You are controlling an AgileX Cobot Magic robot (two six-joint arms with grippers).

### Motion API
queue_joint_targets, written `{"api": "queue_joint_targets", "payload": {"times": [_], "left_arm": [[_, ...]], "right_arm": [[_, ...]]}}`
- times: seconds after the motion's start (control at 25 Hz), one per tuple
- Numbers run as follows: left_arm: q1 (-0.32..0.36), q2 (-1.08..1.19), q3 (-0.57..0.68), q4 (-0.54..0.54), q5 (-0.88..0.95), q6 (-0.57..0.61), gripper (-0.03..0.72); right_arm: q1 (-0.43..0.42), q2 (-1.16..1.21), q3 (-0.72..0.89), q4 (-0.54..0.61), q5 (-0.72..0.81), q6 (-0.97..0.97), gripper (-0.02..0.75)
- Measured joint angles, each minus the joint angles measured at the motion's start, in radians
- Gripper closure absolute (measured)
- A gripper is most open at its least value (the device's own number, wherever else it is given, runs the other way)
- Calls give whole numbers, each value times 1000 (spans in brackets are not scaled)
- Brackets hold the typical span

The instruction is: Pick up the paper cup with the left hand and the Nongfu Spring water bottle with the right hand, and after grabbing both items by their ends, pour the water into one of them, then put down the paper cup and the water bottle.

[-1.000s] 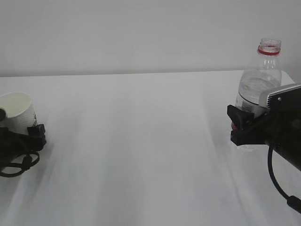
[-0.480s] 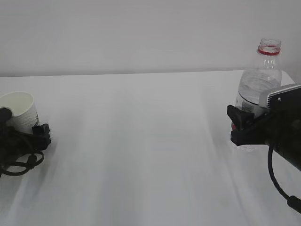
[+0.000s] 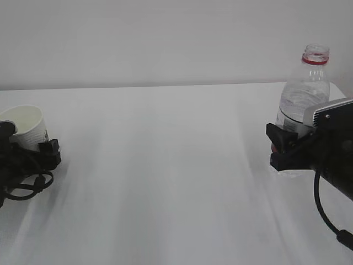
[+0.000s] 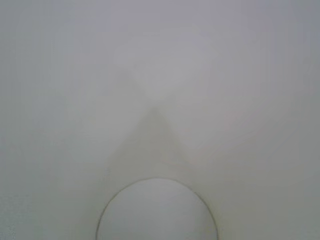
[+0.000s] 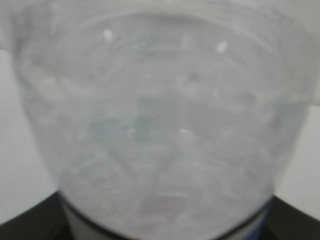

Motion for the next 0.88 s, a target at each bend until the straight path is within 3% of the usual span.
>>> {"api": "queue_joint_targets", "payload": {"times": [0.4, 0.88], "left_arm": [[0, 0, -2, 0, -2, 0, 149], [0, -2, -2, 24, -2, 0, 154]], "right_arm": [[0, 0, 0, 0, 0, 0, 271], [0, 0, 0, 0, 0, -31, 271]]}}
